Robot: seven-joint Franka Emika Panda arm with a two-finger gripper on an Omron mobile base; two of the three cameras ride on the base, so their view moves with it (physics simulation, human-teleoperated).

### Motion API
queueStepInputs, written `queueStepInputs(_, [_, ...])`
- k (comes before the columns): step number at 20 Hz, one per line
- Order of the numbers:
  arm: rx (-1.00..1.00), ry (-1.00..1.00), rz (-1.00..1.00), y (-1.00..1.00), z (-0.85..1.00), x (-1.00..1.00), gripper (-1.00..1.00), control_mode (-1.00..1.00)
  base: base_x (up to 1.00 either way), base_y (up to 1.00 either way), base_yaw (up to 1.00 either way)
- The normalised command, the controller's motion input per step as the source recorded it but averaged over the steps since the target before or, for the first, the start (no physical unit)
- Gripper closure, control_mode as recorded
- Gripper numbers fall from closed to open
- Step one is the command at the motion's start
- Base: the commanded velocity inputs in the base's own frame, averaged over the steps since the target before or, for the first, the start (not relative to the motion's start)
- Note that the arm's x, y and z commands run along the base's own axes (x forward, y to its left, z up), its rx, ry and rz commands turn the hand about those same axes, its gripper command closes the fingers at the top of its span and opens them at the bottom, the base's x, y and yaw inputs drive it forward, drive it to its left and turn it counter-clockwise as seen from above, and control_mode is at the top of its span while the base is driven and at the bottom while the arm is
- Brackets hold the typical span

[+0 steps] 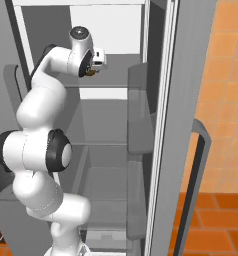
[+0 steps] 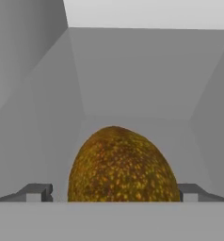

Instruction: Place one avocado and one fish in each tupperware on the nearby counter, to pack two identical lunches.

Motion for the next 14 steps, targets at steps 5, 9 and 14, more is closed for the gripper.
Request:
queueStepInputs(5, [0.0,0.0,0.0,0.0,-0.06,0.0,-1.0,-1.0,0.0,0.0,0.0])
queueStepInputs(9, [0.0,0.0,0.0,0.0,0.0,0.0,1.0,-1.0,0.0,0.0,0.0])
queueStepInputs(14, [0.0,0.0,0.0,0.0,0.0,-0.07,1.0,-1.0,0.0,0.0,0.0])
